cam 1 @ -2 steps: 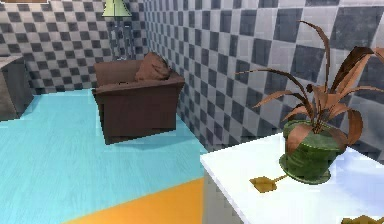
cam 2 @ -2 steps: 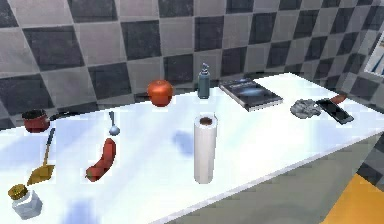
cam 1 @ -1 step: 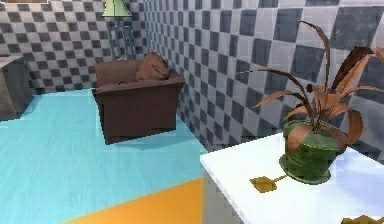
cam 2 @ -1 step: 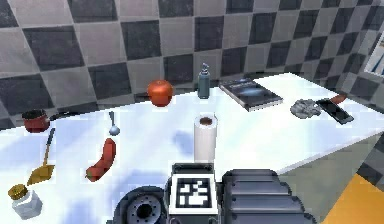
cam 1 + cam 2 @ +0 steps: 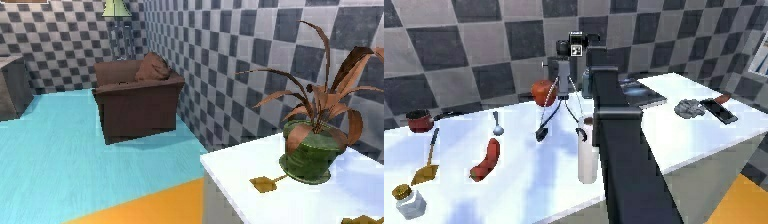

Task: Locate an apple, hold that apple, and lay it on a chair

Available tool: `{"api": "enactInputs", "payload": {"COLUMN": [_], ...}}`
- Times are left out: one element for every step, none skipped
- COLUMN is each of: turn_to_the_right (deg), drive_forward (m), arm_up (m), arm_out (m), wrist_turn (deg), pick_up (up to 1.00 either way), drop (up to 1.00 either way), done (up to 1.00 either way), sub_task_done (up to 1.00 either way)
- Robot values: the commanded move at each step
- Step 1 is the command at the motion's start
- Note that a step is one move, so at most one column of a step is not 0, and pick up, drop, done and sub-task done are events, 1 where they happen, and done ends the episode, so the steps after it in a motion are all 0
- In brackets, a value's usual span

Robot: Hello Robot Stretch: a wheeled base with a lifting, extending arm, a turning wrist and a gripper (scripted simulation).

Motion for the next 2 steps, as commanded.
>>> {"api": "enactInputs", "payload": {"turn_to_the_right": [0.0,0.0], "drive_forward": [0.0,0.0], "arm_up": [0.0,0.0], "arm_out": [0.0,0.0], "wrist_turn": [45.0,45.0], "pick_up": [0.0,0.0], "drop": [0.0,0.0], "done": [0.0,0.0], "sub_task_done": [0.0,0.0]}}
